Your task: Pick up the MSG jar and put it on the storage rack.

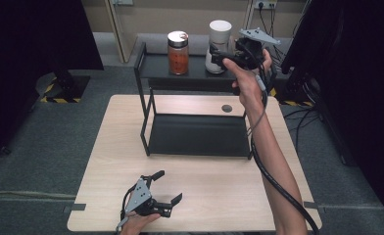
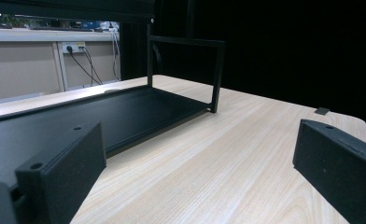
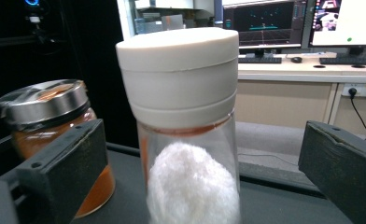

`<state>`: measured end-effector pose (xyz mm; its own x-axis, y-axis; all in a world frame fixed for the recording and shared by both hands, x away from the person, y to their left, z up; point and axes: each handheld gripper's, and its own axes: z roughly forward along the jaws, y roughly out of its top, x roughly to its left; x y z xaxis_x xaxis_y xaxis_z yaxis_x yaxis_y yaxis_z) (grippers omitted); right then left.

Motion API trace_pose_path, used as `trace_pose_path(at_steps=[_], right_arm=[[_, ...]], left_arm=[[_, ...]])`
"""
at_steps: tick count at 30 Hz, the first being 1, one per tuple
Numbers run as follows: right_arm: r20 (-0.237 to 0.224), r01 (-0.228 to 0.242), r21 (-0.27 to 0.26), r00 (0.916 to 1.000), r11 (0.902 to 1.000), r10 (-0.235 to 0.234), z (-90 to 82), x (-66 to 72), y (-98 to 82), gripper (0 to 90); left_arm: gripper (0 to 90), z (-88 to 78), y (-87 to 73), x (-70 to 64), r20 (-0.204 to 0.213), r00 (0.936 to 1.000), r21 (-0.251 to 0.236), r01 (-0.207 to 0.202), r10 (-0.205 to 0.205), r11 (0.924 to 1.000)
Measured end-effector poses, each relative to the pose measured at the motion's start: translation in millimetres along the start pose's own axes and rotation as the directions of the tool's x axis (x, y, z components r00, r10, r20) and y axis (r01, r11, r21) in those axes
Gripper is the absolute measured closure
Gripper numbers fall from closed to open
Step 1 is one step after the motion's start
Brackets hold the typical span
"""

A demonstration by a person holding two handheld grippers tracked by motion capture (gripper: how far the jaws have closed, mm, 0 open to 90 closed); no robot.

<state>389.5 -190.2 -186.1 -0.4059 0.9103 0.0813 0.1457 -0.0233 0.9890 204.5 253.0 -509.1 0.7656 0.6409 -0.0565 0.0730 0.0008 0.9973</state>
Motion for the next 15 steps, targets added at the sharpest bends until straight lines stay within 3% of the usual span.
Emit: trace_pose_path(at_steps=[15], right_arm=[[-0.088,0.009,-0.032,0.9961,0.9994,-0.011,-32.0,-14.9,-17.8,1.1]], left_arm=[[1.9,0.7,-0.6,0.4,-0.003,1.0000,0.003,0.002,-0.002,1.0000]])
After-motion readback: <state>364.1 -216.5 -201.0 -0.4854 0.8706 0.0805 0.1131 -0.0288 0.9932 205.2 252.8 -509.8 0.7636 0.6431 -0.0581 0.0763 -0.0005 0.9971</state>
